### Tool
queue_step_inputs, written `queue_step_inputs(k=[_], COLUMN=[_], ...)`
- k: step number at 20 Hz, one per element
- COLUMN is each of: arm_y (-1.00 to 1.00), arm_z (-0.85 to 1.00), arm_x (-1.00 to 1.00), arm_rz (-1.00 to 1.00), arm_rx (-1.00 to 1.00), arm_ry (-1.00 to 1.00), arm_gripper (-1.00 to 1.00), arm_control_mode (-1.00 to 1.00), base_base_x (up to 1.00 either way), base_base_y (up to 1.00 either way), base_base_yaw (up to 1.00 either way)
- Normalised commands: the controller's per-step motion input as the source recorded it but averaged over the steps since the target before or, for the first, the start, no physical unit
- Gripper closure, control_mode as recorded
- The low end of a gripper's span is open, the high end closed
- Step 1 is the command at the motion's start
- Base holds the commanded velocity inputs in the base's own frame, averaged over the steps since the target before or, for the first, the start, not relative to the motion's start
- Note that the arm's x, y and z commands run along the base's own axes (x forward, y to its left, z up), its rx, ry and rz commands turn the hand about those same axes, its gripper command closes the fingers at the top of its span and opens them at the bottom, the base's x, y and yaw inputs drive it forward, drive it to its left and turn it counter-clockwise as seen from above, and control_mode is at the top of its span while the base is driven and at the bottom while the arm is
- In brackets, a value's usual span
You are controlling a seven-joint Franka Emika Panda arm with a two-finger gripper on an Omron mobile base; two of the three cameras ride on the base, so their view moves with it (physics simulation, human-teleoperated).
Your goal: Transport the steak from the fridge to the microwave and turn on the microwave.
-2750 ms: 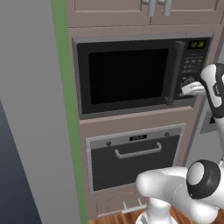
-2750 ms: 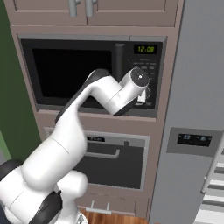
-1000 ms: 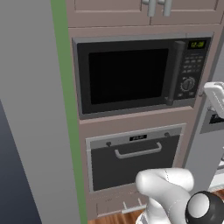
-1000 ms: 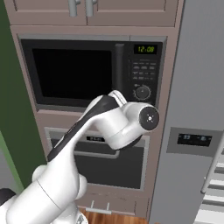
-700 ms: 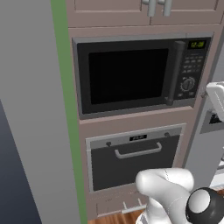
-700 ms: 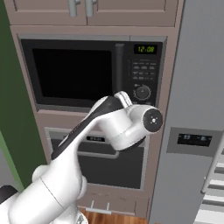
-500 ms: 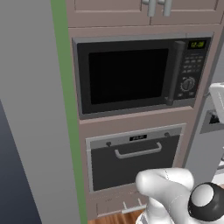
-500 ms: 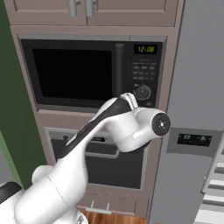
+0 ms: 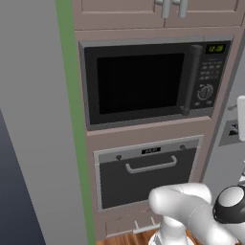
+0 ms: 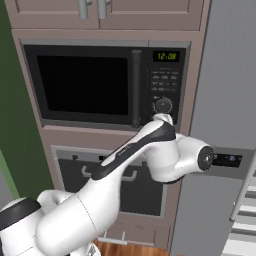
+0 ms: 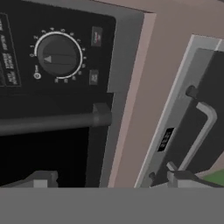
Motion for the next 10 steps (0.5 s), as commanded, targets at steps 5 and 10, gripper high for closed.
queue_step_inputs(k=[5,10], arm_y=[-0.13,0.01], arm_z=[-0.18,-0.17], arm_x=[0.08,0.16], arm_rz=[0.00,0.00], arm_rx=[0.10,0.07], arm_ry=[0.00,0.00], arm_gripper=[-1.00,-1.00], arm_control_mode=[-1.00,-1.00], base_base_x=[0.00,0.00], base_base_y=[0.00,0.00], base_base_yaw=[0.00,0.00])
